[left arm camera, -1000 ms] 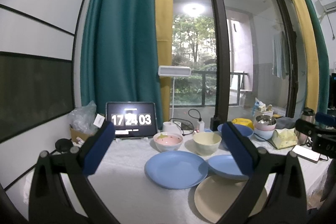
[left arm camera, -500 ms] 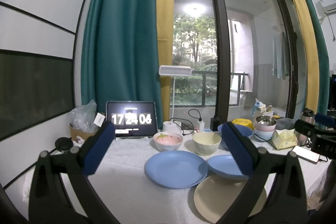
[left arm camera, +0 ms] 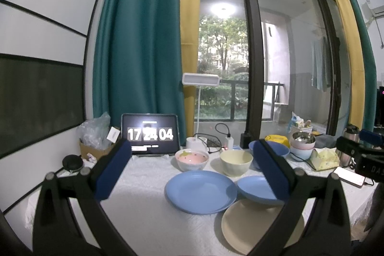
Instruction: Organize plates and bowls
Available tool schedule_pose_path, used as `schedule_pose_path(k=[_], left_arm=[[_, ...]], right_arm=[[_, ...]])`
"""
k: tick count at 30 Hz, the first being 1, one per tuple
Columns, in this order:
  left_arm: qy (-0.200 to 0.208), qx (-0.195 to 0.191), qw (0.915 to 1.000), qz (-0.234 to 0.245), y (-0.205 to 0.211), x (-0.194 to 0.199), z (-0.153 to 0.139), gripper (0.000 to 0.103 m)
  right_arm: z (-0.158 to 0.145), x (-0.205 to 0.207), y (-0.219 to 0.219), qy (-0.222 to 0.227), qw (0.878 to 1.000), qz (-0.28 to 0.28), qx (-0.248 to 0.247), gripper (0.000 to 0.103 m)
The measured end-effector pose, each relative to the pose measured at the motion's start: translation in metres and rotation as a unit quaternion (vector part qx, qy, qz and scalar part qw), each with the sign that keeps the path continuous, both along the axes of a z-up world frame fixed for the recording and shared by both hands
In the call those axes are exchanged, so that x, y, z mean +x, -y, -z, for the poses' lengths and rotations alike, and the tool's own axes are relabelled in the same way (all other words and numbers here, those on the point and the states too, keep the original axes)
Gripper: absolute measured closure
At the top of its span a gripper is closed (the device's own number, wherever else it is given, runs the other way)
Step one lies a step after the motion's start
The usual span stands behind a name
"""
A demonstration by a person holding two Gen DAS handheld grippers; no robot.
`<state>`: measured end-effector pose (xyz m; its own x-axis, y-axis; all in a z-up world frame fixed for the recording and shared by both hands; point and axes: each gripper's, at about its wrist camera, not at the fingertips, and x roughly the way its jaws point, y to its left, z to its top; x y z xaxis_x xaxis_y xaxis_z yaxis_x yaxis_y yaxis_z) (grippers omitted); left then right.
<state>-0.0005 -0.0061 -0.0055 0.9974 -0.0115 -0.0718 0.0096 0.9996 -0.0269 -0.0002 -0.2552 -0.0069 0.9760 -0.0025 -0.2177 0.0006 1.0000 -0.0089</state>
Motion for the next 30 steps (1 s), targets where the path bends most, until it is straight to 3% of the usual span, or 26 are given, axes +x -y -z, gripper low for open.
schedule_pose_path(k=[21, 30], left_arm=[[-0.012, -0.002, 0.9999, 0.003, 0.007, 0.005, 0.002, 0.001], [-0.060, 0.003, 0.9979, 0.022, 0.030, 0.040, 0.008, 0.001]], right_arm=[[0.006, 0.007, 0.001, -0.011, 1.000, -0.002, -0.003, 0.014], [0.015, 0.037, 0.017, -0.039, 0.999, -0.001, 0.000, 0.014]])
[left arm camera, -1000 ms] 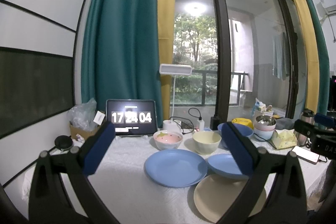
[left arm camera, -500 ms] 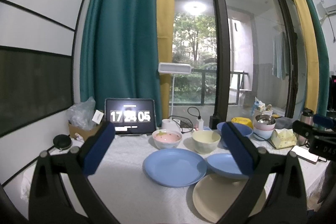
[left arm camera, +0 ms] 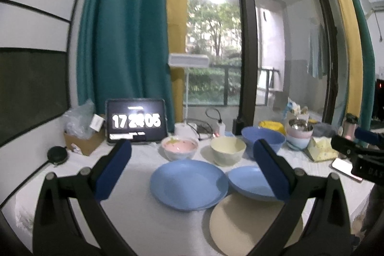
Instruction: Organize plates and bowls
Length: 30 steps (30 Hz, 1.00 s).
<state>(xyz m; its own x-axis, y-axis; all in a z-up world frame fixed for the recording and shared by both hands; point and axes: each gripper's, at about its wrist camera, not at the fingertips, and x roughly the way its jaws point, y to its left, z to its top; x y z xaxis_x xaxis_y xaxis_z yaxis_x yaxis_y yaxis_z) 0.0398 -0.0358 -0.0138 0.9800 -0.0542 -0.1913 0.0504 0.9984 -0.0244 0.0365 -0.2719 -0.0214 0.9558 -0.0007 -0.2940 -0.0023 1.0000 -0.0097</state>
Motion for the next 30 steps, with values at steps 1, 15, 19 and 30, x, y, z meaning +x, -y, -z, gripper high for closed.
schedule_pose_path(k=[1, 15, 19, 30], left_arm=[[-0.009, 0.002, 1.0000, 0.002, 0.004, 0.006, 0.001, 0.001], [-0.140, 0.047, 0.9885, 0.036, 0.074, 0.103, 0.031, 0.001], [-0.184, 0.058, 0.9804, 0.040, 0.096, 0.133, 0.047, 0.002], [-0.283, 0.067, 0.9563, 0.027, 0.102, 0.180, 0.087, 0.037]], right_arm=[[0.001, 0.004, 0.001, -0.005, 1.000, 0.000, 0.001, 0.014], [0.038, 0.086, 0.049, -0.088, 0.995, -0.028, 0.027, 0.017], [0.054, 0.114, 0.067, -0.114, 0.992, -0.033, 0.043, 0.019], [0.103, 0.179, 0.077, -0.200, 0.977, -0.060, 0.047, 0.036]])
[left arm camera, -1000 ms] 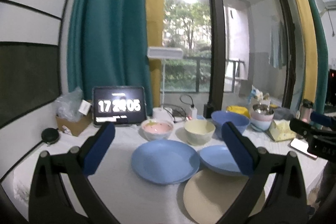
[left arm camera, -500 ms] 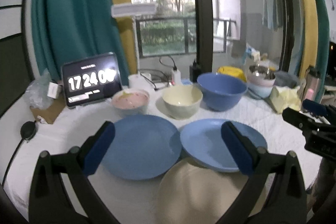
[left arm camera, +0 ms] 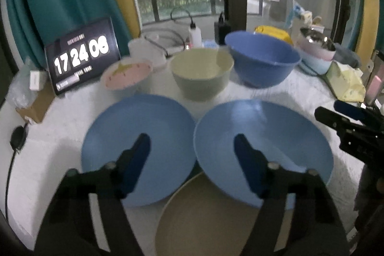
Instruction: Organize plates and bowls
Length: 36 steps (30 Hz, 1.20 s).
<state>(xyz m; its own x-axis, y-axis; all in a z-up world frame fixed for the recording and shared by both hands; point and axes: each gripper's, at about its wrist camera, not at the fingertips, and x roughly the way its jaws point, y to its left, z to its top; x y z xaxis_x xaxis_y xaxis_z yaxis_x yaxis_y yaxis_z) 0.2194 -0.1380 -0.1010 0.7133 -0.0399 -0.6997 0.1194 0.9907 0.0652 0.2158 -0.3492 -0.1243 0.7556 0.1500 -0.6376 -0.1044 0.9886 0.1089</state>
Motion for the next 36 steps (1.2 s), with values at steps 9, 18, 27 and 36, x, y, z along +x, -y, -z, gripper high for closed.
schedule_pose_path(k=[9, 18, 27, 36], left_arm=[[-0.066, -0.017, 0.9973, 0.025, -0.008, 0.024, 0.028, 0.052], [-0.099, -0.030, 0.9908, 0.087, 0.009, 0.034, 0.039, 0.066], [-0.083, -0.035, 0.9939, 0.064, 0.009, 0.028, 0.037, 0.077], [-0.065, -0.035, 0.9958, 0.055, 0.005, 0.002, 0.024, 0.077]], right_arm=[[0.022, 0.013, 0.001, -0.031, 0.999, 0.041, 0.010, 0.050], [0.043, 0.021, -0.006, -0.081, 0.995, 0.057, 0.027, 0.068], [0.042, 0.018, -0.012, -0.075, 0.996, 0.046, 0.019, 0.079], [0.023, -0.002, -0.016, -0.052, 0.998, 0.036, 0.004, 0.079]])
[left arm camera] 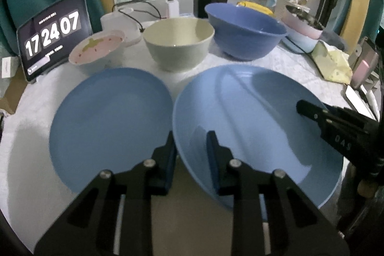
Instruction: Organize plates and bowls
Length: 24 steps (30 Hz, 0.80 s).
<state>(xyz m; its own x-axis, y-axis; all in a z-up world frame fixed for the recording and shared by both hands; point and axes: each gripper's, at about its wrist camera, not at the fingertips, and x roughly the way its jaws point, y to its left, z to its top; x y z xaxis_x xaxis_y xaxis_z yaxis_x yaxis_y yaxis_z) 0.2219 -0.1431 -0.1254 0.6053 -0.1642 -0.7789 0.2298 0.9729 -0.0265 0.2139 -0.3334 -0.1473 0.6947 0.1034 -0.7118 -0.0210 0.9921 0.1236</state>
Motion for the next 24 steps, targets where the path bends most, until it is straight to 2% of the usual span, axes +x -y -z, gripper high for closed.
schedule_pose_path(k=[12, 24], left_arm=[[0.034, -0.013, 0.9993, -0.007, -0.025, -0.041, -0.021, 0.077], [0.032, -0.027, 0.9991, -0.005, -0.043, -0.082, -0.013, 0.077]], right_arm=[[-0.030, -0.037, -0.025, 0.033, 0.999, -0.006, -0.020, 0.079], [-0.028, -0.076, -0.047, 0.029, 0.999, -0.004, -0.042, 0.079]])
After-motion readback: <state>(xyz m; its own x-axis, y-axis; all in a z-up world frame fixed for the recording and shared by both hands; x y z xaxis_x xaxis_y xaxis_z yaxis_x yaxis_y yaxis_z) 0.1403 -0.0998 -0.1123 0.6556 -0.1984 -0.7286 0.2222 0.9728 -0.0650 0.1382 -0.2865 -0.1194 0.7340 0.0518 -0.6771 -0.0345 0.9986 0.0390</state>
